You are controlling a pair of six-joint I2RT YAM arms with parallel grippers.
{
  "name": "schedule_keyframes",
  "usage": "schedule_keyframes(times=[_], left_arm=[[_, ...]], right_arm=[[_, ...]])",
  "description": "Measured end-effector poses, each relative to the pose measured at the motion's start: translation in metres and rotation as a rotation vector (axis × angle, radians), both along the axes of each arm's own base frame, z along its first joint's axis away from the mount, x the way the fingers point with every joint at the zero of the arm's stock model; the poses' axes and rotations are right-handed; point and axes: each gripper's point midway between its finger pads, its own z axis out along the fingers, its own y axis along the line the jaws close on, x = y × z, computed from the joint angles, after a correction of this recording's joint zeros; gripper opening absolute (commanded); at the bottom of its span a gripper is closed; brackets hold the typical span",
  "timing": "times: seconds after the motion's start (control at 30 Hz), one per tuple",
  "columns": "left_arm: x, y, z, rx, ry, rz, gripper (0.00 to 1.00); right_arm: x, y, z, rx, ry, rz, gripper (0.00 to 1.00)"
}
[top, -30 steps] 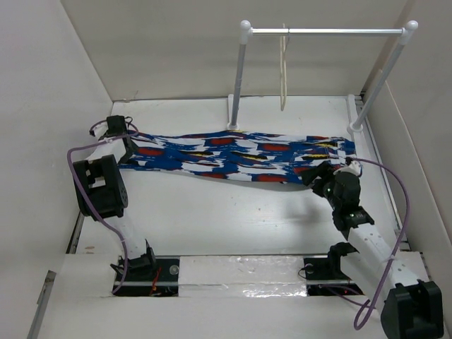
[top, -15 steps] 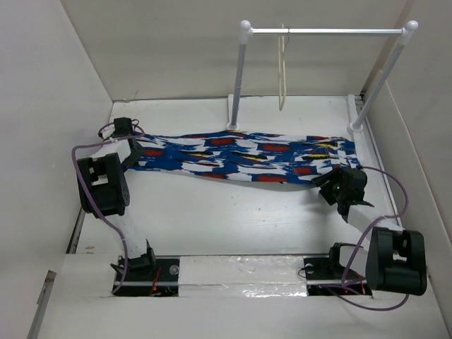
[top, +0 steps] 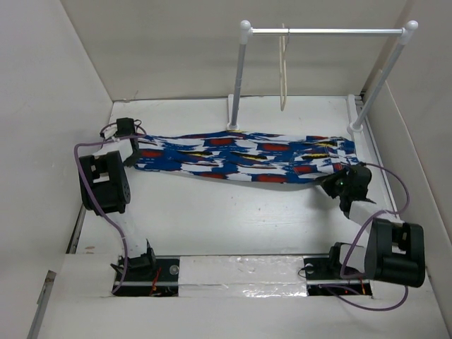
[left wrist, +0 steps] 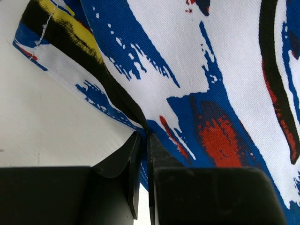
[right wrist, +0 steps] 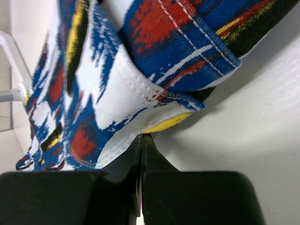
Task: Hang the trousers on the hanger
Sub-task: Fold the trousers at the center of the board.
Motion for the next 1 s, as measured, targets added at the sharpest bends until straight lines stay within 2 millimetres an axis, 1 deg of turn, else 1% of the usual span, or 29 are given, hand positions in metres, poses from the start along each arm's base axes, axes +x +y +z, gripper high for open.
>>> schedule_keyframes(times=[0.07,0.2,0.3,0.33,0.43,0.53,0.6,0.63,0.67,0.7,0.73,0.77,0.83,0.87,0.9,0.93,0.97,1.0], left_arm=[[-0.001,0.003,0.001,0.024,0.013,-0.002,0.0],[-0.013,0.01,0.0,0.086,0.078,-0.001,0.0],[-0.024,0.011,0.001,0.112,0.114,-0.005,0.0],[-0.031,0.01,0.001,0.116,0.121,-0.006,0.0],[-0.066,0.009,0.005,0.132,0.169,-0.002,0.0],[-0.096,0.011,0.018,0.146,0.18,0.023,0.0],[-0.111,0.013,0.029,0.135,0.156,0.051,0.0],[-0.117,0.015,0.034,0.129,0.136,0.067,0.0],[-0.122,0.017,0.039,0.126,0.12,0.081,0.0],[-0.126,0.018,0.044,0.125,0.1,0.091,0.11],[-0.129,0.019,0.049,0.126,0.084,0.099,0.23],[-0.13,0.02,0.053,0.127,0.071,0.104,0.48],[-0.129,0.02,0.059,0.124,0.047,0.104,0.72],[-0.128,0.019,0.06,0.119,0.04,0.098,0.73],[-0.126,0.016,0.062,0.107,0.025,0.094,0.74],[-0.124,0.013,0.064,0.094,0.009,0.083,0.72],[-0.121,0.01,0.069,0.081,-0.018,0.068,0.68],[-0.118,0.005,0.076,0.072,-0.053,0.052,0.66]], right_arm=[[-0.002,-0.002,0.011,-0.017,-0.039,-0.005,0.0],[-0.013,-0.006,0.038,-0.05,-0.131,-0.014,0.0],[-0.032,-0.004,0.053,-0.059,-0.181,-0.01,0.0],[-0.039,-0.003,0.059,-0.063,-0.203,-0.009,0.0],[-0.059,-0.001,0.074,-0.075,-0.261,-0.015,0.01],[-0.077,0.002,0.085,-0.088,-0.299,-0.021,0.02],[-0.088,0.005,0.086,-0.094,-0.303,-0.02,0.1],[-0.094,0.007,0.081,-0.093,-0.286,-0.016,0.34],[-0.095,0.007,0.08,-0.089,-0.279,-0.017,0.48],[-0.098,0.008,0.076,-0.089,-0.26,-0.015,0.62],[-0.1,0.008,0.072,-0.083,-0.245,-0.017,0.72],[-0.101,0.007,0.069,-0.085,-0.232,-0.02,0.83],[-0.102,0.006,0.062,-0.081,-0.19,-0.026,0.92],[-0.102,0.004,0.059,-0.081,-0.166,-0.033,0.96],[-0.102,0.001,0.056,-0.083,-0.142,-0.045,0.96],[-0.101,-0.002,0.054,-0.088,-0.121,-0.059,0.97],[-0.1,-0.007,0.052,-0.097,-0.098,-0.082,0.97],[-0.099,-0.012,0.05,-0.105,-0.079,-0.104,0.97]])
